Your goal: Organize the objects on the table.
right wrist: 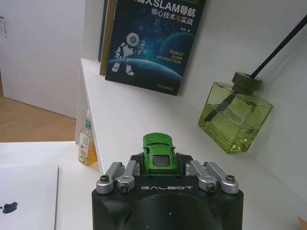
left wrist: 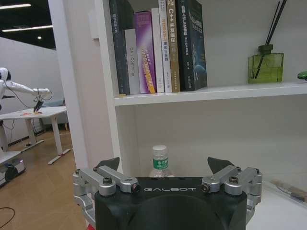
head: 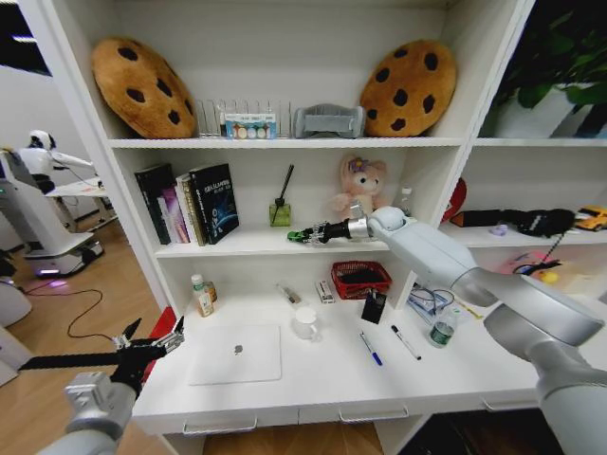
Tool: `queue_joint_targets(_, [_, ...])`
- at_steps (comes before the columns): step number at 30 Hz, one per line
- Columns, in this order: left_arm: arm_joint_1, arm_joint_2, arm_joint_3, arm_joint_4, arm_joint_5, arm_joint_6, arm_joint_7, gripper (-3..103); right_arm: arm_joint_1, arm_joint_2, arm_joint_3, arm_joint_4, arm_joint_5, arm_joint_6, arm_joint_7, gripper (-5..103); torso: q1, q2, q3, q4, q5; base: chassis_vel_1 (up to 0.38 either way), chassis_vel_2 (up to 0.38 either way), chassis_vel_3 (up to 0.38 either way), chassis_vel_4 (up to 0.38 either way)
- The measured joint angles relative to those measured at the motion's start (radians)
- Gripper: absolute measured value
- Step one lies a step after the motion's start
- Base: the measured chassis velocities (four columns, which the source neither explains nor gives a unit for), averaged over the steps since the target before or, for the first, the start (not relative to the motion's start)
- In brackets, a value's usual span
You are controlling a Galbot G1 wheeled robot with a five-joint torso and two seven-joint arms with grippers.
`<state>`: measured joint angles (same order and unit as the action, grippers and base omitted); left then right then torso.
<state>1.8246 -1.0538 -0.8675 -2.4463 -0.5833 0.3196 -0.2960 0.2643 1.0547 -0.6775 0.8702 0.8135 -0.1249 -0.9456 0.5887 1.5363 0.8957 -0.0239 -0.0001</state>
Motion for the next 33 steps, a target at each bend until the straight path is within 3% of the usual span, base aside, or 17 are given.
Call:
queue_joint_targets(10, [0.0, 0.0, 0.0, 0.0, 0.0, 0.0, 0.0, 100, -0.005, 0.043, 0.001, -0.024, -0.012, 0.014, 0.019, 36, 0.0, 0.0, 0.0, -0.0001, 0.0, 0.0, 0.0, 0.0, 0.0])
queue_joint_targets(15, [0.0, 0.0, 0.0, 0.0, 0.0, 0.0, 0.0, 100, -0.009, 0.04, 0.007, -0.005, -0.018, 0.019, 0.034, 57, 0.0, 0.0, 0.0, -0.0001, 0.0, 0.0, 0.0, 0.0, 0.0])
queue_joint_targets(18, [0.0, 0.0, 0.0, 0.0, 0.0, 0.0, 0.0, 100, -0.012, 0.03, 0.011, 0.015, -0.009, 0.023, 0.05, 62, 0.0, 0.0, 0.0, 0.0001, 0.0001, 0.0, 0.0, 0.0, 0.0])
queue_joint_targets(19, [0.0, 0.0, 0.0, 0.0, 0.0, 0.0, 0.0, 100, -0.012, 0.017, 0.016, 0.034, 0.003, 0.024, 0.066, 73, 0.0, 0.0, 0.0, 0.0001, 0.0001, 0.0, 0.0, 0.0, 0.0])
queue_joint_targets(21, [0.0, 0.0, 0.0, 0.0, 0.0, 0.0, 0.0, 100, -0.013, 0.009, 0.022, 0.049, 0.007, 0.025, 0.082, 73, 0.0, 0.0, 0.0, 0.0001, 0.0002, 0.0, 0.0, 0.0, 0.0])
queue_joint_targets(24, [0.0, 0.0, 0.0, 0.0, 0.0, 0.0, 0.0, 100, -0.028, -0.058, 0.056, 0.18, 0.084, -0.008, 0.275, 90, 0.0, 0.0, 0.0, -0.0004, 0.0004, 0.0, 0.0, 0.0, 0.0])
queue_joint_targets(25, [0.0, 0.0, 0.0, 0.0, 0.0, 0.0, 0.0, 100, -0.028, -0.058, 0.056, 0.18, 0.084, -0.008, 0.275, 90, 0.0, 0.0, 0.0, -0.0004, 0.0004, 0.0, 0.0, 0.0, 0.0])
queue_joint_targets(28, [0.0, 0.0, 0.0, 0.0, 0.0, 0.0, 0.0, 100, -0.075, -0.156, 0.13, 0.442, 0.162, -0.056, 0.649, 100, 0.0, 0.0, 0.0, 0.0002, 0.0, 0.0, 0.0, 0.0, 0.0])
queue_joint_targets(29, [0.0, 0.0, 0.0, 0.0, 0.0, 0.0, 0.0, 100, -0.075, -0.156, 0.13, 0.442, 0.162, -0.056, 0.649, 100, 0.0, 0.0, 0.0, 0.0002, 0.0, 0.0, 0.0, 0.0, 0.0])
queue_joint_targets(30, [0.0, 0.0, 0.0, 0.0, 0.0, 0.0, 0.0, 100, -0.097, -0.18, 0.151, 0.511, 0.187, -0.077, 0.757, 100, 0.0, 0.0, 0.0, 0.0, -0.0002, 0.0, 0.0, 0.0, 0.0])
queue_joint_targets(31, [0.0, 0.0, 0.0, 0.0, 0.0, 0.0, 0.0, 100, -0.153, -0.219, 0.2, 0.619, 0.217, -0.114, 0.918, 100, 0.0, 0.0, 0.0, 0.0003, 0.0001, 0.0, 0.0, 0.0, 0.0])
queue_joint_targets(32, [0.0, 0.0, 0.0, 0.0, 0.0, 0.0, 0.0, 100, -0.153, -0.219, 0.2, 0.619, 0.217, -0.114, 0.918, 100, 0.0, 0.0, 0.0, 0.0003, 0.0001, 0.0, 0.0, 0.0, 0.0])
queue_joint_targets(33, [0.0, 0.0, 0.0, 0.0, 0.0, 0.0, -0.001, 100, -0.215, -0.267, 0.256, 0.716, 0.236, -0.147, 1.021, 100, 0.0, 0.0, 0.0, 0.0003, 0.0006, 0.0, 0.0, 0.0, 0.0])
